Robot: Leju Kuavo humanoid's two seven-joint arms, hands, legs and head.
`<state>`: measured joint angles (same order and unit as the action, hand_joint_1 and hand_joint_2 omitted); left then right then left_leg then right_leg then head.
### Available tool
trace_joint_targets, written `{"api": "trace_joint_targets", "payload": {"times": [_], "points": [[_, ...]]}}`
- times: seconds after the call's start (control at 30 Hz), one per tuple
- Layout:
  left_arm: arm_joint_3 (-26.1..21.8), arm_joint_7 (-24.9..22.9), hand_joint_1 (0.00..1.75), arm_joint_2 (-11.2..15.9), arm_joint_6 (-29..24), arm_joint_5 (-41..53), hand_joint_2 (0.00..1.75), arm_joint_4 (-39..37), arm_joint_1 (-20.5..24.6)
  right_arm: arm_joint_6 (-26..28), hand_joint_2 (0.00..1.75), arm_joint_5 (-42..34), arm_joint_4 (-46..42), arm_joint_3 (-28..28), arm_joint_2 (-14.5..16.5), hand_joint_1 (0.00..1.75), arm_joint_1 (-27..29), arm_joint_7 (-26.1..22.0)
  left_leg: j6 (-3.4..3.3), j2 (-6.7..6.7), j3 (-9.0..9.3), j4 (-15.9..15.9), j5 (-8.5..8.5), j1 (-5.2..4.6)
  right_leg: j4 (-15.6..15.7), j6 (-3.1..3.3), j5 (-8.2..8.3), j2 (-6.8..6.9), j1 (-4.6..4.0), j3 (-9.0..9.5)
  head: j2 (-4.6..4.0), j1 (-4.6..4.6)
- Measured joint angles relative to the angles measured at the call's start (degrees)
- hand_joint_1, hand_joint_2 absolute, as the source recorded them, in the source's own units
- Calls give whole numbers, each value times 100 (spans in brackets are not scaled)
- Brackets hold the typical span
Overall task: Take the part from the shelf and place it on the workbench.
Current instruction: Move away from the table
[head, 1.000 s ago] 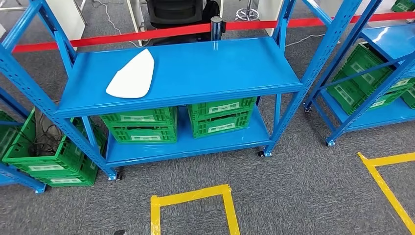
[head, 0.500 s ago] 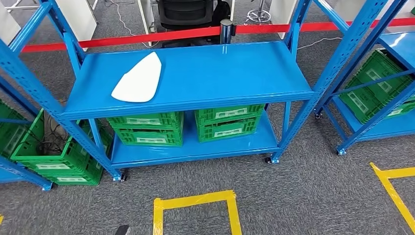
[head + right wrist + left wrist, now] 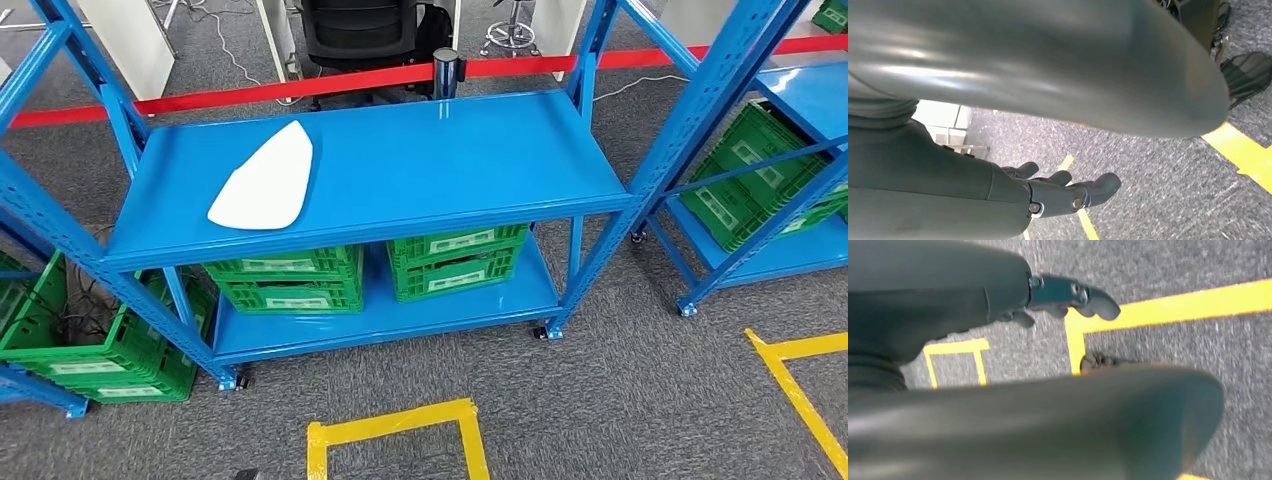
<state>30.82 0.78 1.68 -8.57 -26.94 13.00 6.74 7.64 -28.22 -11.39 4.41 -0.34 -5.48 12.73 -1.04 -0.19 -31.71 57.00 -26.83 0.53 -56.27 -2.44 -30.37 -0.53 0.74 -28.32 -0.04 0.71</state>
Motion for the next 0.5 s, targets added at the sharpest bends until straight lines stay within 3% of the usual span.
{"api": "trace_joint_targets", "payload": {"times": [0.07, 0.13, 0.17, 0.2, 0.23, 0.27, 0.3, 0.37, 0.43, 0.5], "points": [[0, 2, 0, 1, -1, -4, 0, 1, 3, -90, 0, 26, 0, 15, -1, 0, -8, -15, -58, 1, 49, -54, 7, 29, -344, -53, -187, 5, 7, -149, 0, -46], [0, 3, 0, 5, -7, -20, 0, 1, 6, -195, 0, 70, 1, 46, 1, 0, -5, -44, -95, 1, 73, -61, -21, 29, -1107, -81, -507, 9, 18, -585, 0, -126], [1, 3, 0, 5, -11, -31, 0, 0, 4, -235, 0, 92, 1, 70, 1, 0, -2, -58, -104, -6, 84, -60, -39, 26, -1461, -92, -604, 9, 23, -813, 0, -151], [3, 3, 0, 5, -15, -41, 0, -1, 1, -262, 0, 110, 1, 96, 1, 0, 2, -73, -106, -31, 103, -59, -59, 24, -1650, -99, -596, 9, 26, -965, 0, -162], [5, 3, 0, 4, -16, -50, 0, -2, -2, -282, 0, 123, 1, 120, 1, 0, 8, -84, -99, -68, 128, -58, -80, 25, -1620, -100, -470, 8, 28, -1011, 0, -171], [9, 3, 0, 2, -19, -58, 0, -2, -2, -294, 0, 129, 1, 139, 0, 0, 16, -96, -87, -116, 161, -56, -102, 27, -1373, -93, -249, 2, 31, -947, 0, -185], [16, 3, 0, -2, -19, -68, 0, -2, -1, -302, 0, 137, 1, 154, -1, 0, 24, -108, -70, -172, 196, -54, -125, 30, -977, -78, 13, -34, 36, -804, 0, -204], [31, 4, 0, -7, -21, -83, 0, -2, 12, -310, 0, 146, 3, 185, -4, 0, 35, -127, -12, -260, 204, -38, -179, 21, -313, -33, 320, -155, 38, -518, 0, -237], [42, 2, 0, -6, -23, -93, 0, -2, 17, -311, 0, 149, 4, 224, -8, 0, 23, -134, 53, -324, 162, -36, -209, 24, -132, 26, 334, -194, 16, -394, 0, -245], [50, 0, 0, 0, -26, -99, 0, -3, 8, -306, 0, 147, 2, 252, -5, 0, 0, -135, 114, -358, 157, -30, -224, 43, -96, 106, 345, -104, 9, -343, 0, -235]]}}
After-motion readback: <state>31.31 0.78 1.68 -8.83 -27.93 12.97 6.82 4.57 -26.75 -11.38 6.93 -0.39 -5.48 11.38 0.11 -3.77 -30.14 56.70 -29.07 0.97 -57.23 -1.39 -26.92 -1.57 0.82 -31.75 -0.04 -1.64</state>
